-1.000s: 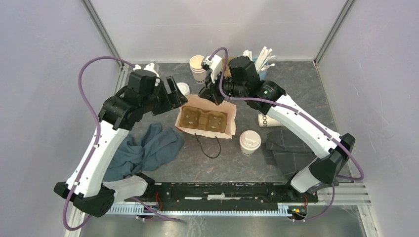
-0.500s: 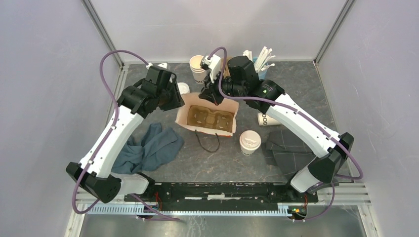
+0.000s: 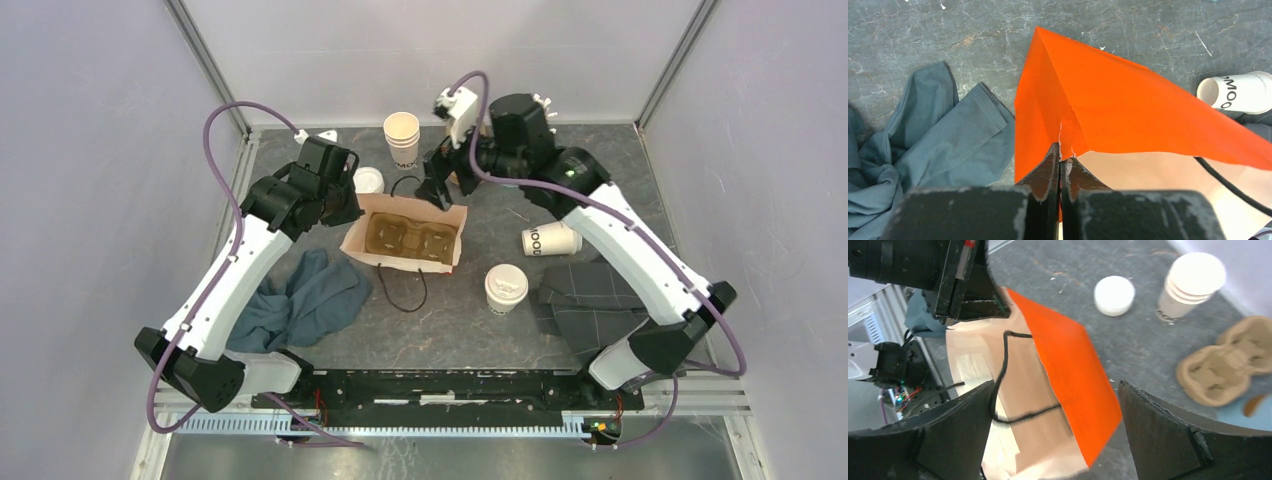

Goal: Pack the takeout coffee
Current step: Pick up the coffee cup from the center of the board.

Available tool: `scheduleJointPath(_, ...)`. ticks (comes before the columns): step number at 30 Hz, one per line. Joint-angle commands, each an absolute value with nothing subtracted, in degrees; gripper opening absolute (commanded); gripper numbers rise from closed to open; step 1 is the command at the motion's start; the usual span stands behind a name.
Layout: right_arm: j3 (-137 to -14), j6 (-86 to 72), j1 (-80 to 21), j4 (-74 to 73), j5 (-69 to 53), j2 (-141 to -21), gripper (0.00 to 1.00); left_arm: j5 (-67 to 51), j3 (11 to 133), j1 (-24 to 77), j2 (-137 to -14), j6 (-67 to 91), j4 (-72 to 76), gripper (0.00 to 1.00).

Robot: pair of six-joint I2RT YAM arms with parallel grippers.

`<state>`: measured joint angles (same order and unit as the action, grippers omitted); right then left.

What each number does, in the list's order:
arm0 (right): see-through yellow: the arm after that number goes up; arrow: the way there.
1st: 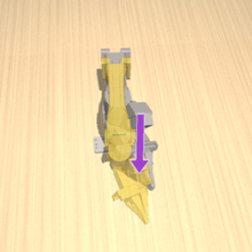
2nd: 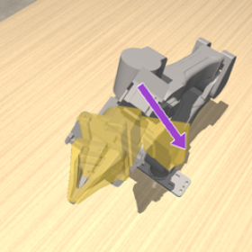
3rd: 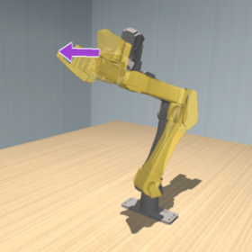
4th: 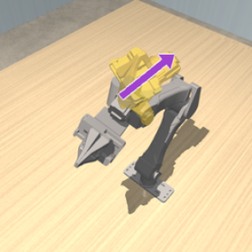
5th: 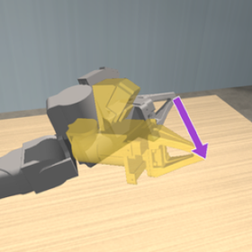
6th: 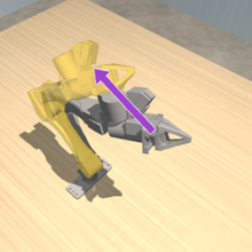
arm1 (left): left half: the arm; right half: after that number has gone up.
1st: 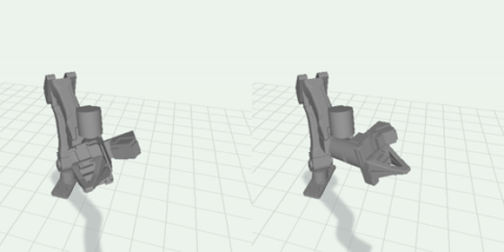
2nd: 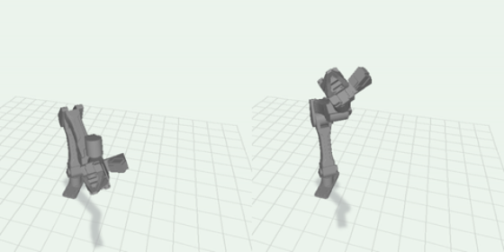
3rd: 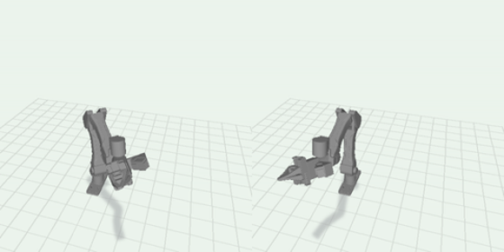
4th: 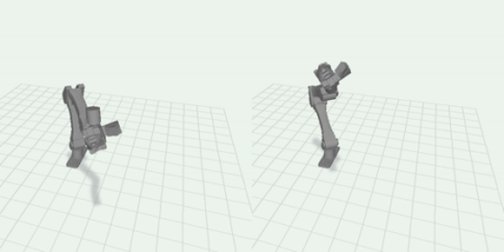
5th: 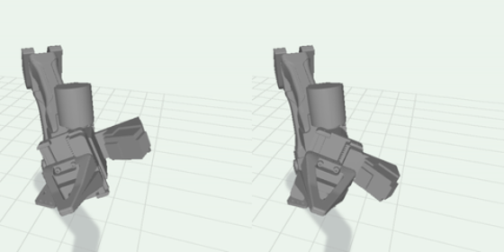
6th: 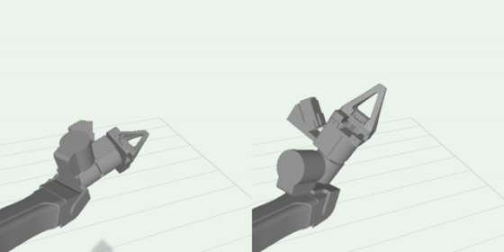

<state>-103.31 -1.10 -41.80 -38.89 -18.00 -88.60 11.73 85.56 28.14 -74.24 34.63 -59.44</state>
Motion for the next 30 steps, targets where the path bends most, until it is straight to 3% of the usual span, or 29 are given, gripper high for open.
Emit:
scheduleJointPath(1,-107.8,0.66,-39.92,-43.54,-13.25,-81.1,0.98,13.21,83.83,28.25,-71.64,35.29,-56.28,0.02)
scheduleJointPath(7,-104.41,0.09,-39.68,-46.75,-5.16,-71.49,0.98,15.57,82.34,28.23,-70.59,37.84,-56.76,0.02)
scheduleJointPath(12,-88.92,-7.08,-39.59,-52.94,5.69,-63.95,0.98,17.12,81.28,28.21,-68.94,39.62,-55.39,0.02)
scheduleJointPath(18,-76.37,-16.44,-39.58,-61.9,3.02,-65.81,0.98,16.65,80.1,28.16,-67.79,40.98,-54.83,0.02)
scheduleJointPath(23,-65.08,-18.01,-40.27,-58.8,3.52,-66.95,0.98,15.2,78.53,28.17,-67.33,42.62,-54.98,0.02)
scheduleJointPath(30,-61.37,-17.1,-40.78,-52.46,5.37,-68.15,0.98,13.52,78.41,28.15,-67.16,43.33,-55.55,0.02)
